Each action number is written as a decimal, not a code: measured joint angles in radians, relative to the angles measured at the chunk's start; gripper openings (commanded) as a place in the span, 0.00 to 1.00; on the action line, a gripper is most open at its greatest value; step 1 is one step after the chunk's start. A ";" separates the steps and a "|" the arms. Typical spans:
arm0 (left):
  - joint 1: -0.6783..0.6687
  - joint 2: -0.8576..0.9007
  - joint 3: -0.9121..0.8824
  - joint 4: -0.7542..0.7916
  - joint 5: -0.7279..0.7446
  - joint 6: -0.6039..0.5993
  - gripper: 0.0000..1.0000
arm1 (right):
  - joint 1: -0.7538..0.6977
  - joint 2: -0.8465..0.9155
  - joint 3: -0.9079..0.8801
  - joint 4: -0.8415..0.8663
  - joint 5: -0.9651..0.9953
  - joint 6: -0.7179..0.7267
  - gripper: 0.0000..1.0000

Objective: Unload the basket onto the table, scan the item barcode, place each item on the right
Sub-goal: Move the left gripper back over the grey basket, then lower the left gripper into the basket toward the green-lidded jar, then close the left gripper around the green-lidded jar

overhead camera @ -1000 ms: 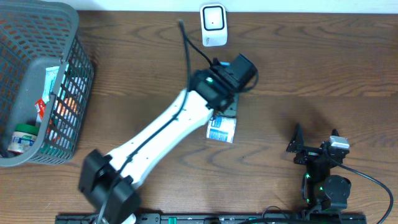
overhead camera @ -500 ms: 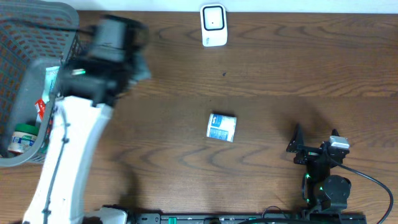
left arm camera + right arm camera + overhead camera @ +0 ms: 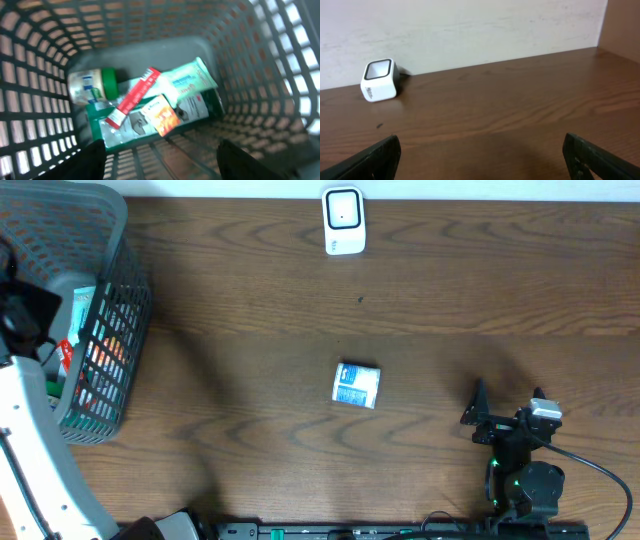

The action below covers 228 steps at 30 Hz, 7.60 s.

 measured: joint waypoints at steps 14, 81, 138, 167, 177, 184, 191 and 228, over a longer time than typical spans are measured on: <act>0.026 0.000 0.000 0.000 0.026 -0.051 0.75 | 0.000 0.000 0.000 0.000 0.000 0.000 0.99; 0.046 0.107 0.000 0.225 -0.154 -0.061 0.76 | 0.000 0.000 0.000 0.000 0.000 0.000 0.99; 0.153 0.507 0.000 -0.018 -0.212 -0.077 0.76 | 0.000 0.000 0.000 0.000 0.000 0.000 0.99; 0.221 0.373 -0.001 0.031 0.008 0.157 0.62 | 0.000 0.000 0.000 0.000 0.000 0.000 0.99; 0.269 0.270 -0.182 0.179 0.096 0.174 0.66 | 0.000 0.000 0.000 0.000 0.000 0.000 0.99; 0.344 0.269 -0.218 0.182 0.150 0.212 0.68 | 0.001 0.000 0.000 0.000 0.000 0.000 0.99; 0.343 0.278 -0.219 0.174 0.149 0.214 0.76 | 0.001 0.000 0.000 0.000 0.000 0.000 0.99; 0.371 0.491 -0.227 0.203 0.163 0.217 0.81 | 0.029 0.000 0.000 0.000 -0.001 0.000 0.99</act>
